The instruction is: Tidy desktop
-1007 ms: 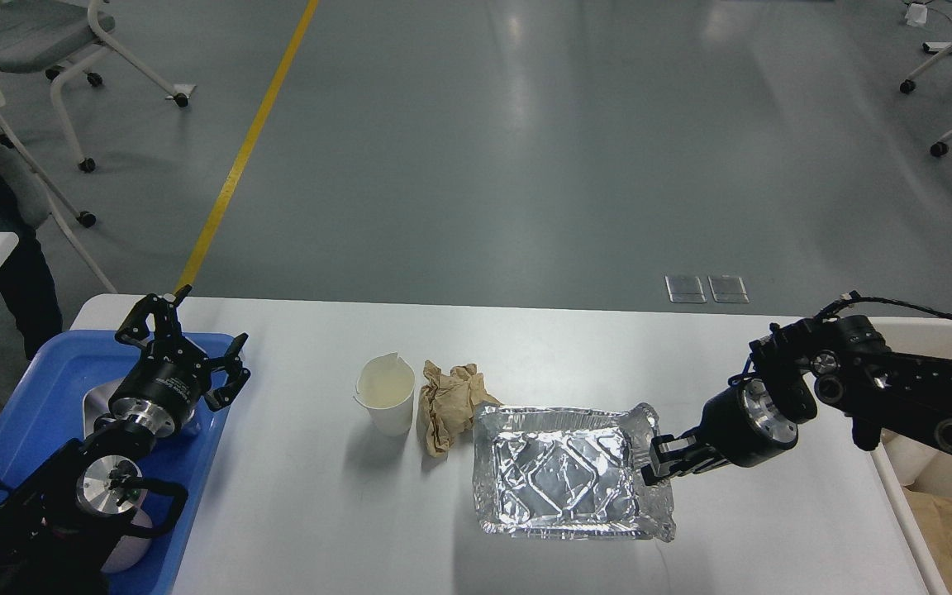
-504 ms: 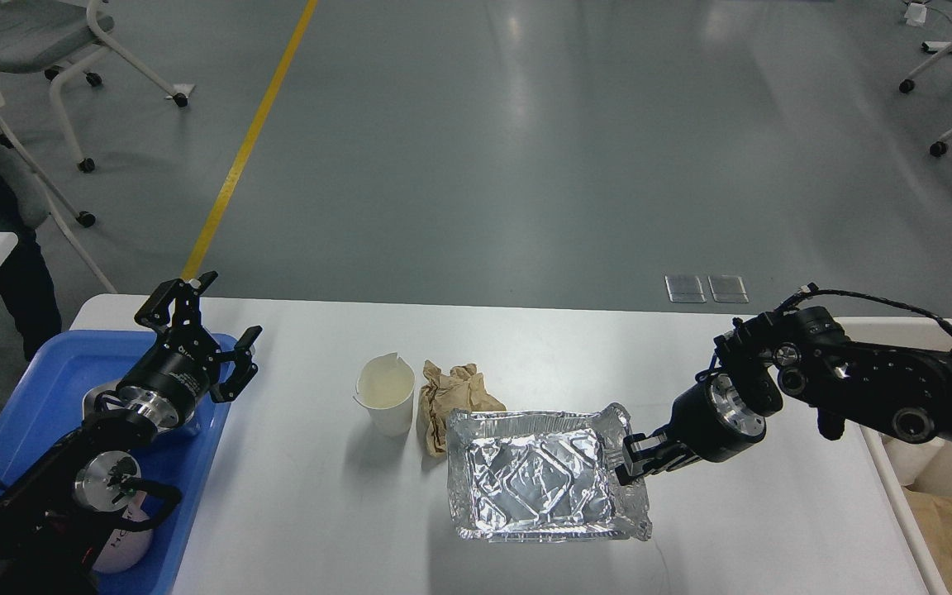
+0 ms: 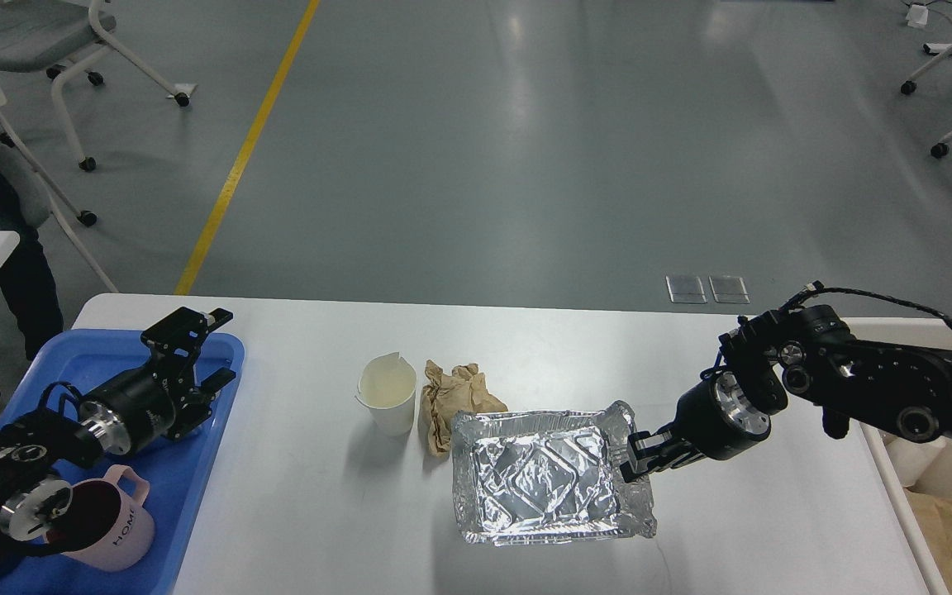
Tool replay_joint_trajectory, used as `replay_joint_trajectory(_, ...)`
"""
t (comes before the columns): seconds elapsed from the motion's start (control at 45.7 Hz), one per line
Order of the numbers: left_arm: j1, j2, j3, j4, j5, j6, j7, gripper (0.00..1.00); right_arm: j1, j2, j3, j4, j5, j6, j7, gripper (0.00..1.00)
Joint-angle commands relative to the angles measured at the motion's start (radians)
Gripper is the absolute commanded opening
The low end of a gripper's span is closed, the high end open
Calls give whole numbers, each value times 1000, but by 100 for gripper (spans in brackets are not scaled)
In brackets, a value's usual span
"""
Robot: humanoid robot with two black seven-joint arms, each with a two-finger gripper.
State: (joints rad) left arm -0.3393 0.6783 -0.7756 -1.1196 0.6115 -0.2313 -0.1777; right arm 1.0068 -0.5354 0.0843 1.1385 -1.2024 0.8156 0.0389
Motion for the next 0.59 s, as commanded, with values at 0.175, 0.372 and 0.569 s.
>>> replay_joint_trajectory(0.175,17,357,62,-265,-1,30,11,95,-5,-3,0,0,-3,-4,1,0)
replay_joint_trajectory(0.372,43,497,85,-287,-10,66,-3,95,-2,-11,2,1,-3,-6,-1,0)
replay_joint_trajectory(0.569,131,550,72,-324,-56,121,-17,96,-2,-29,3,4,-3,-6,-1,0)
